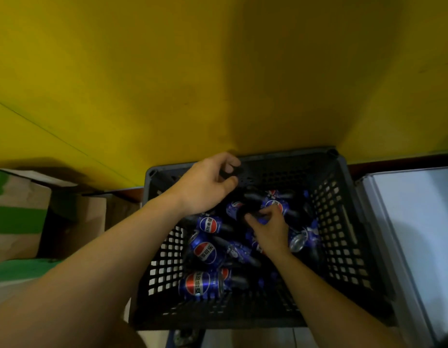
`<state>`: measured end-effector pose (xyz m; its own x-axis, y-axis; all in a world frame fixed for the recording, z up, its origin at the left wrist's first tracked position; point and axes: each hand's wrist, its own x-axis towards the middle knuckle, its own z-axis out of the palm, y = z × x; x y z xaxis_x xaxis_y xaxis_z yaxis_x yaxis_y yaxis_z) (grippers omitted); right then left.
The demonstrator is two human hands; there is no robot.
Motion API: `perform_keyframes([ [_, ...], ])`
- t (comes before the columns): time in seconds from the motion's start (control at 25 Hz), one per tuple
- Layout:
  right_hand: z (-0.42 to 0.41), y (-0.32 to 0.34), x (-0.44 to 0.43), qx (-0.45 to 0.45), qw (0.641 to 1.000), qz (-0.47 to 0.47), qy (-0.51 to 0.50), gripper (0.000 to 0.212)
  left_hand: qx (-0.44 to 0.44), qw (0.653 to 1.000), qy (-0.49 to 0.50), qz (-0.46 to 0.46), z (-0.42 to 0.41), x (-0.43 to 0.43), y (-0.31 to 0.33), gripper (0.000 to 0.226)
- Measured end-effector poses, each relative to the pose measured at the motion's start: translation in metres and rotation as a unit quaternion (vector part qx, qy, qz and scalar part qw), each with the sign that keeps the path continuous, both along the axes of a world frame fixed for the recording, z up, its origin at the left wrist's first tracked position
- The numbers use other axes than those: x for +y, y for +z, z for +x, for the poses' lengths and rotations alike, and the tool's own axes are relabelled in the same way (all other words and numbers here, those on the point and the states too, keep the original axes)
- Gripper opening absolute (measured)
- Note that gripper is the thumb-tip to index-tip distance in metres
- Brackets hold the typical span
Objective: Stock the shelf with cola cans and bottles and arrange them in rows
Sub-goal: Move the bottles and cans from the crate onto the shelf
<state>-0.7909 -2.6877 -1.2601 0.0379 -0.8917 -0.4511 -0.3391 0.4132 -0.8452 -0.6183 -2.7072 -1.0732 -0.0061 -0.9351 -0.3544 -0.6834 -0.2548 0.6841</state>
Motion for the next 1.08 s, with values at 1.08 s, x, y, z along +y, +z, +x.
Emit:
perform_keyframes([
  [1.08,0.092,-0.050,0.027,-0.255,0.804,0.480,-0.241,0.029,-0.016,0.999,0.042,0.010,0.080,0.022,0.046,0.066],
])
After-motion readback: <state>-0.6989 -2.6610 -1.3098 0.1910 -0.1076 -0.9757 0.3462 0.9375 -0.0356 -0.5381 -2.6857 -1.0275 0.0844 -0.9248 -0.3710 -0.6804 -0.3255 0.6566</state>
